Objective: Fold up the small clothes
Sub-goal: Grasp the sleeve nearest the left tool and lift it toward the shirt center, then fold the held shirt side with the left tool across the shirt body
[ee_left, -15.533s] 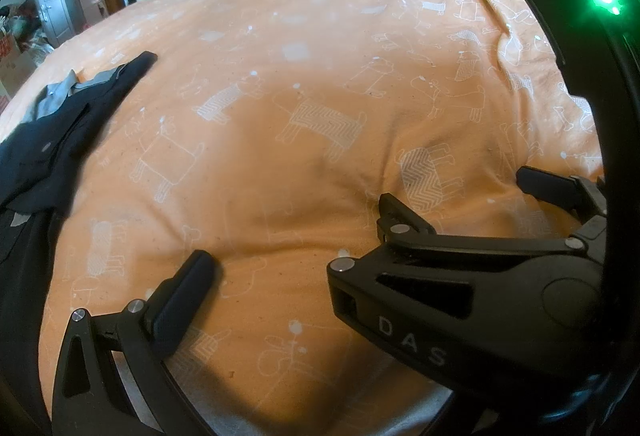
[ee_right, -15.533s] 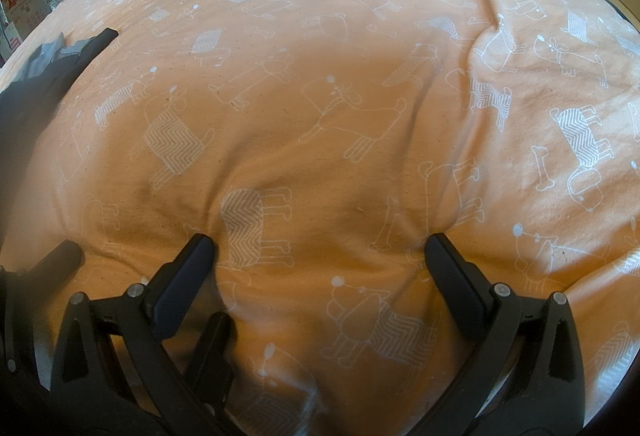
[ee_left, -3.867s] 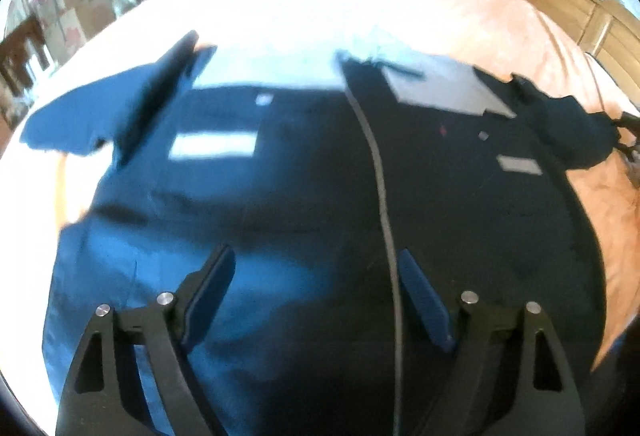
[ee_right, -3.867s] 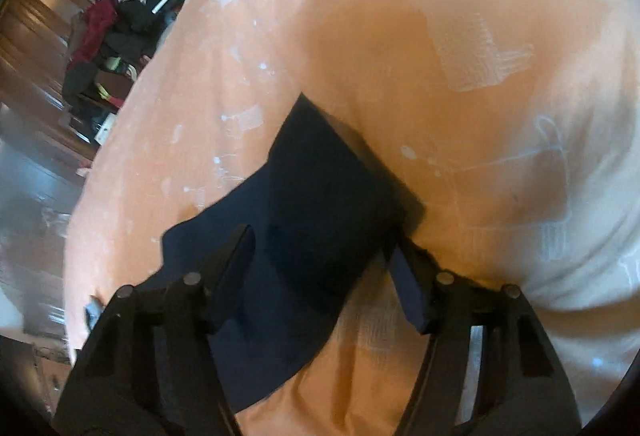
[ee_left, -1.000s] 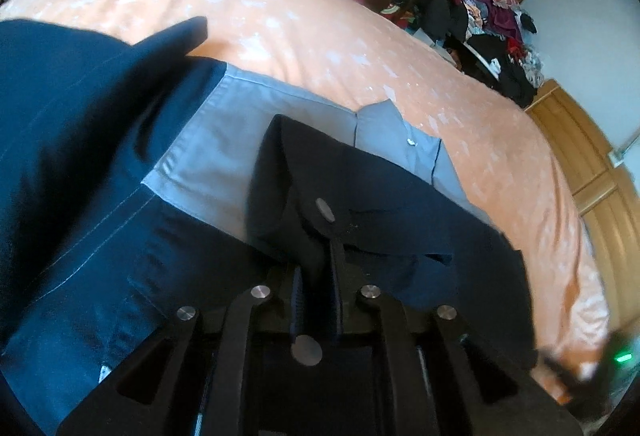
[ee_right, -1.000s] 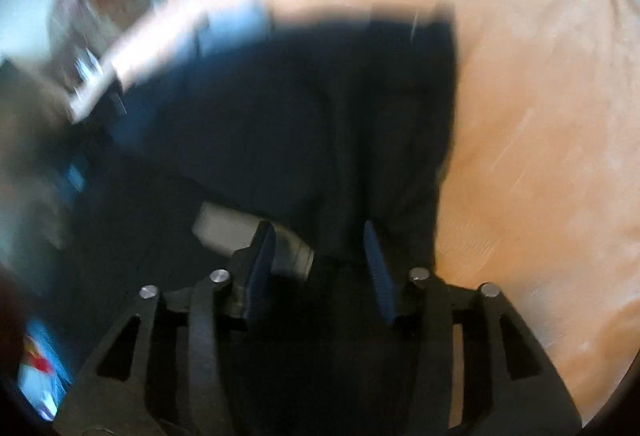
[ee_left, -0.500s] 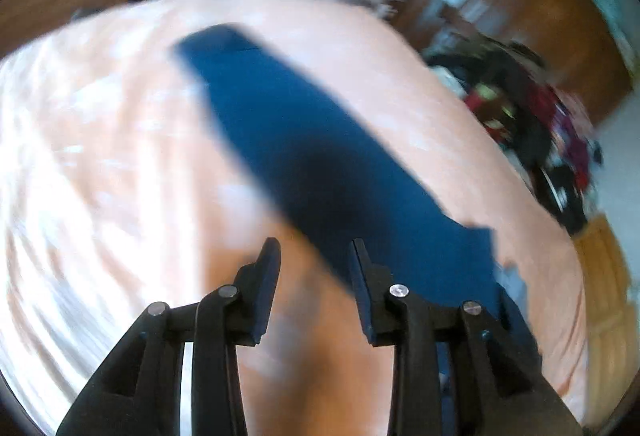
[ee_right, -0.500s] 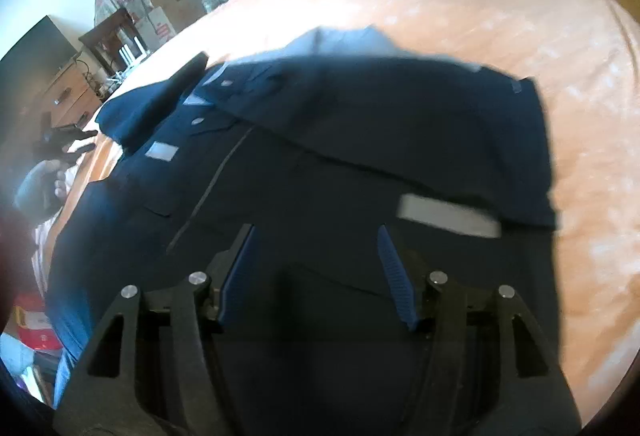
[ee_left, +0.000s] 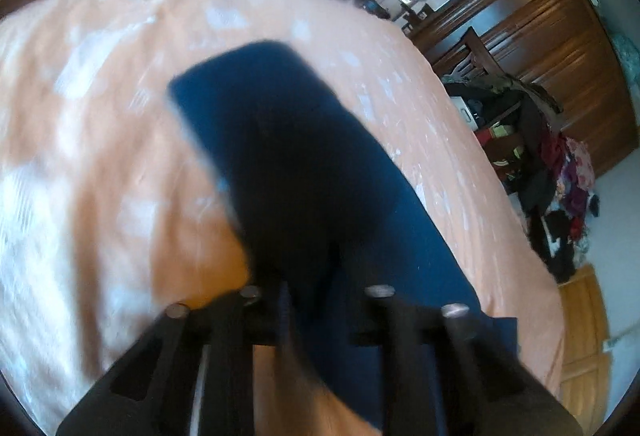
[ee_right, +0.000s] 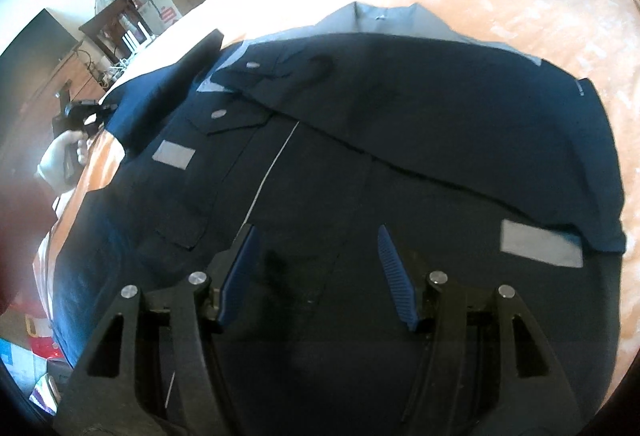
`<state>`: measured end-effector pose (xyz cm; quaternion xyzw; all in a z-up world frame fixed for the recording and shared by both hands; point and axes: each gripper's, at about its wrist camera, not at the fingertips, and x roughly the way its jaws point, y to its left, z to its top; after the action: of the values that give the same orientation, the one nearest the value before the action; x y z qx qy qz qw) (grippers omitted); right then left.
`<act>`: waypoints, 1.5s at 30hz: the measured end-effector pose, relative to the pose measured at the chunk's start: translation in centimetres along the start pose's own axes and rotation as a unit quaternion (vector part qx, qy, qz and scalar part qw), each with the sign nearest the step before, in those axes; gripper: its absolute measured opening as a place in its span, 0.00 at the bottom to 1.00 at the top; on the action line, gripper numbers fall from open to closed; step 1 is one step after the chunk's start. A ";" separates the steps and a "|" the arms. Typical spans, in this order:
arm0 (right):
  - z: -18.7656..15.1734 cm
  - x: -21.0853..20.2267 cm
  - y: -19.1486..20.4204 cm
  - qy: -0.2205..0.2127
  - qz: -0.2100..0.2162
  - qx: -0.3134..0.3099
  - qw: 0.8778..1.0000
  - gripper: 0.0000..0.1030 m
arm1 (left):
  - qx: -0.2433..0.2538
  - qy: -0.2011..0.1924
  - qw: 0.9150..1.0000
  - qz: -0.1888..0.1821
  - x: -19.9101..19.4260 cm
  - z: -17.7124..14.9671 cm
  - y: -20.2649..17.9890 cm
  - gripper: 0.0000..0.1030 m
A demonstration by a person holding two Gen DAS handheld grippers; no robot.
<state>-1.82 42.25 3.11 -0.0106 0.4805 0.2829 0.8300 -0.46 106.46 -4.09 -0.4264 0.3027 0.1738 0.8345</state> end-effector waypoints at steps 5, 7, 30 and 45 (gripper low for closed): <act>1.2 -0.8 -0.9 -0.016 0.032 0.032 0.999 0.55 | 0.120 -0.026 0.986 -0.117 -4.0 -2.5 -11.9 0.00; 1.9 -1.5 -1.9 -0.031 0.043 0.052 0.997 0.55 | 0.174 -0.019 0.964 -0.199 -5.9 -5.6 -19.3 0.00; 8.7 6.2 -12.2 0.007 0.127 0.209 0.970 0.61 | 0.107 0.081 0.964 -0.228 -5.2 -22.2 -12.1 0.44; 7.7 -3.9 -13.0 -0.098 0.148 0.207 0.962 0.02 | 0.023 0.028 0.978 -0.207 -5.1 -21.8 -8.1 0.51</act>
<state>9.02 31.73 7.10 0.2609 0.4412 0.2964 0.8059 -7.64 83.80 -5.71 -0.4649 0.2349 -0.0220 0.8533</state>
